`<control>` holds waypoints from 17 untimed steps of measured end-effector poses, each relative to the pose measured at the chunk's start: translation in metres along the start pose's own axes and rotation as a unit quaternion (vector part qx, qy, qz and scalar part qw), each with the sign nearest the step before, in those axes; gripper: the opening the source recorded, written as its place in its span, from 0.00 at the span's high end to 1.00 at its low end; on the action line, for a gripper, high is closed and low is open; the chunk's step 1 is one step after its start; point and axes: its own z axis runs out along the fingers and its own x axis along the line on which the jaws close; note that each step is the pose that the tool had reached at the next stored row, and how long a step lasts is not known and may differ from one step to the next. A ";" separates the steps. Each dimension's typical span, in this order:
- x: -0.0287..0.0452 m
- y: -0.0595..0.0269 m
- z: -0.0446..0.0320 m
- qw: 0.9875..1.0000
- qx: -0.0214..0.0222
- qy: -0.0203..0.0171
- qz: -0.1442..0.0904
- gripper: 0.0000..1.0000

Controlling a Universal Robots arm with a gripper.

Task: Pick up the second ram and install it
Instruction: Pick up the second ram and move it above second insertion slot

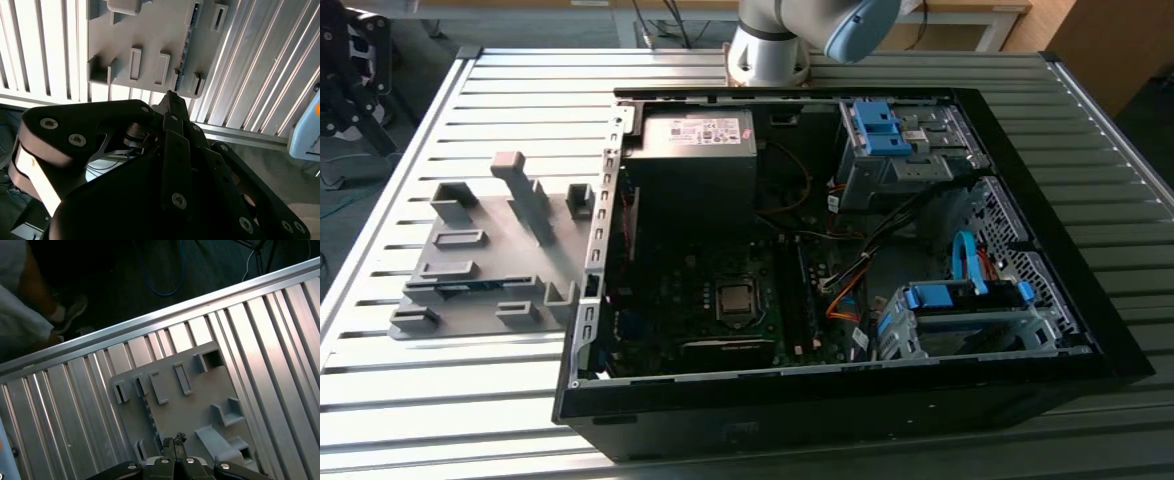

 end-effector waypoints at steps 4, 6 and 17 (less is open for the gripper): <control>0.0000 0.0000 0.0000 1.000 0.000 0.000 -0.007 0.89; 0.0000 0.0000 0.0000 1.000 0.000 0.000 -0.009 0.89; 0.0001 0.0000 0.0000 1.000 0.000 0.001 -0.024 0.89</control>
